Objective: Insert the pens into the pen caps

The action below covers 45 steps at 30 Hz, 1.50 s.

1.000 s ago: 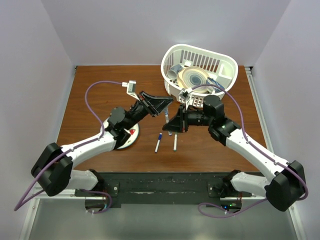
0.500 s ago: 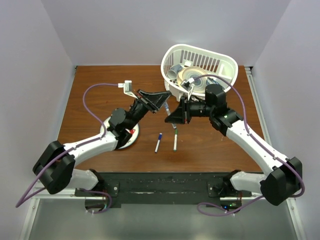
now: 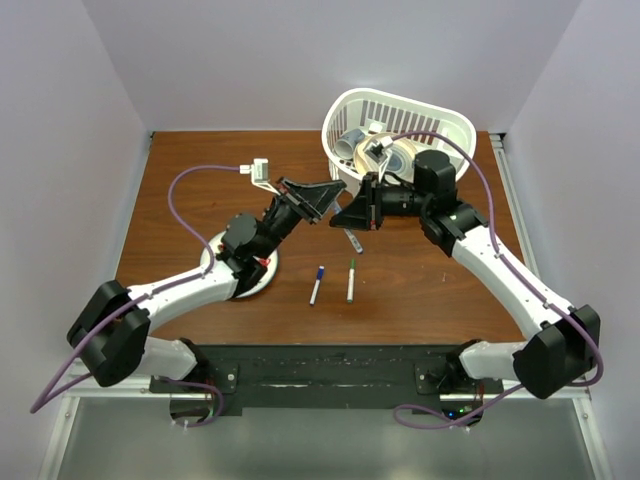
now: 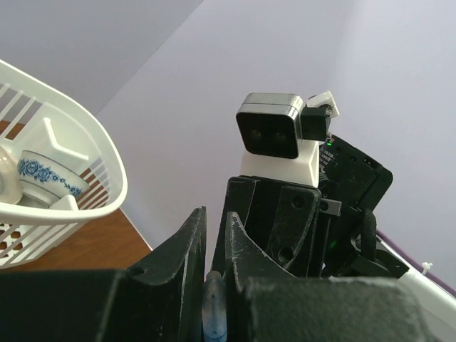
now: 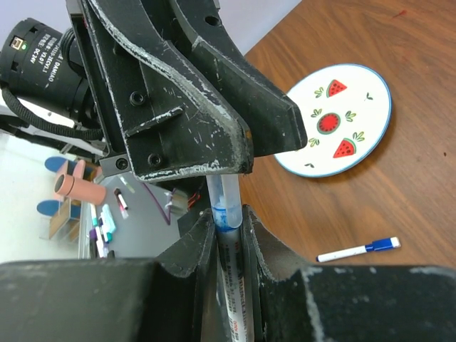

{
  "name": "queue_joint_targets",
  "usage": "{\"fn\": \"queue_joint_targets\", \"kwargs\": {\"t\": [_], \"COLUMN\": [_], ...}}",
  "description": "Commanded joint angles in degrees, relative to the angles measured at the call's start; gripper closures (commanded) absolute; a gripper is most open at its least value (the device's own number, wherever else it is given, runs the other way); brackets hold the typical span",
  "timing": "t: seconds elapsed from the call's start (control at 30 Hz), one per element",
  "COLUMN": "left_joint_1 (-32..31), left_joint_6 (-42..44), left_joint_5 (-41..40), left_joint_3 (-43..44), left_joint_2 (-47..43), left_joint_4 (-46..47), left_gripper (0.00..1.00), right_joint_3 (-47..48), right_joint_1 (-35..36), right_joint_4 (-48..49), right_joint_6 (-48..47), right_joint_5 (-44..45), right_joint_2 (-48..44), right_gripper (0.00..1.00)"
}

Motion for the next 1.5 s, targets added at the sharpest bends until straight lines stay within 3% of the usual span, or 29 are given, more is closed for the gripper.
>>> {"fn": "queue_joint_targets", "kwargs": {"t": [0.0, 0.1, 0.13, 0.3, 0.37, 0.57, 0.67, 0.97, 1.27, 1.47], "left_joint_1": [-9.00, -4.26, -3.03, 4.71, 6.65, 11.04, 11.84, 12.37, 12.37, 12.37], "left_joint_6": [-0.34, 3.88, 4.84, 11.79, 14.42, 17.23, 23.11, 29.73, 26.74, 20.43], "left_joint_5": [35.20, 35.03, 34.77, 35.03, 35.03, 36.88, 35.12, 37.14, 41.44, 45.75], "left_joint_3": [2.14, 10.30, 12.35, 27.70, 33.51, 36.71, 36.10, 28.73, 22.04, 20.72], "left_joint_2": [0.44, -0.61, -1.22, -0.36, 0.61, 0.97, -1.14, -6.41, -6.59, -3.35], "left_joint_4": [-19.57, -26.15, -28.69, -34.95, -38.29, -40.22, -45.93, -52.10, -46.30, -35.59], "left_gripper": [1.00, 0.91, 0.80, 0.58, 0.53, 0.29, 0.27, 0.26, 0.27, 0.30], "right_joint_3": [5.07, -0.83, -1.89, -6.64, -8.48, -11.83, -10.52, -10.25, -11.13, -12.53], "right_joint_1": [-4.25, -2.40, -2.14, -0.29, 0.32, 0.41, 0.50, 0.41, 0.41, 1.03], "right_joint_4": [29.76, 31.33, 31.77, 30.11, 31.16, 32.92, 31.08, 33.71, 39.85, 43.90], "right_joint_6": [0.24, -1.07, -1.16, -1.78, -0.12, 0.60, 0.24, 3.93, 11.05, 14.66], "right_joint_5": [24.15, 21.33, 19.84, 17.38, 16.58, 17.98, 18.77, 19.92, 17.90, 16.49], "right_joint_2": [0.74, -0.76, -1.37, -2.43, -1.99, -2.87, -3.04, -4.80, -7.52, -8.41], "right_gripper": [1.00, 1.00, 1.00, 1.00, 1.00, 1.00, 1.00, 1.00, 1.00, 1.00]}}
